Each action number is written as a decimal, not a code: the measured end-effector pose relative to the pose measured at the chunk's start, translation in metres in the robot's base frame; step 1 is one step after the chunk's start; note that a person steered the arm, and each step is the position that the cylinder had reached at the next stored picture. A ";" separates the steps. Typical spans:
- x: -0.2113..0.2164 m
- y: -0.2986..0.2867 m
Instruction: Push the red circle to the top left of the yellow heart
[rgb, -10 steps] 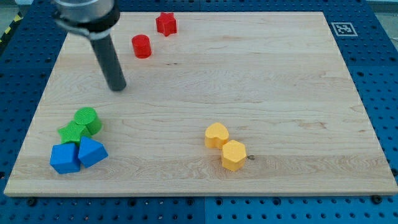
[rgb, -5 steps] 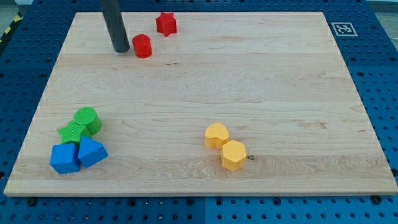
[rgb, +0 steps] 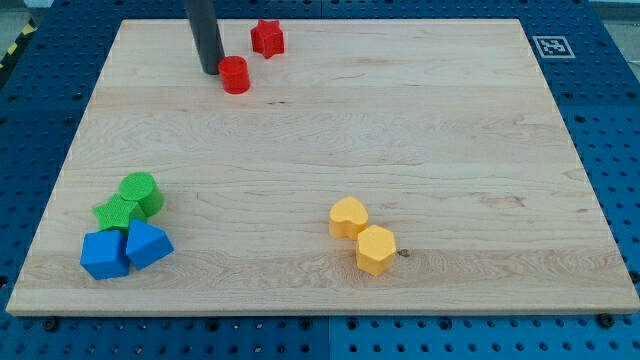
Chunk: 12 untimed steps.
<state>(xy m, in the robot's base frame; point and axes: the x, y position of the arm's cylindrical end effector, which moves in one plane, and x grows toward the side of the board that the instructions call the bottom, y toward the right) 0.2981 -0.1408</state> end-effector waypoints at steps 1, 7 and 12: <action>0.007 0.019; 0.126 0.171; 0.149 0.176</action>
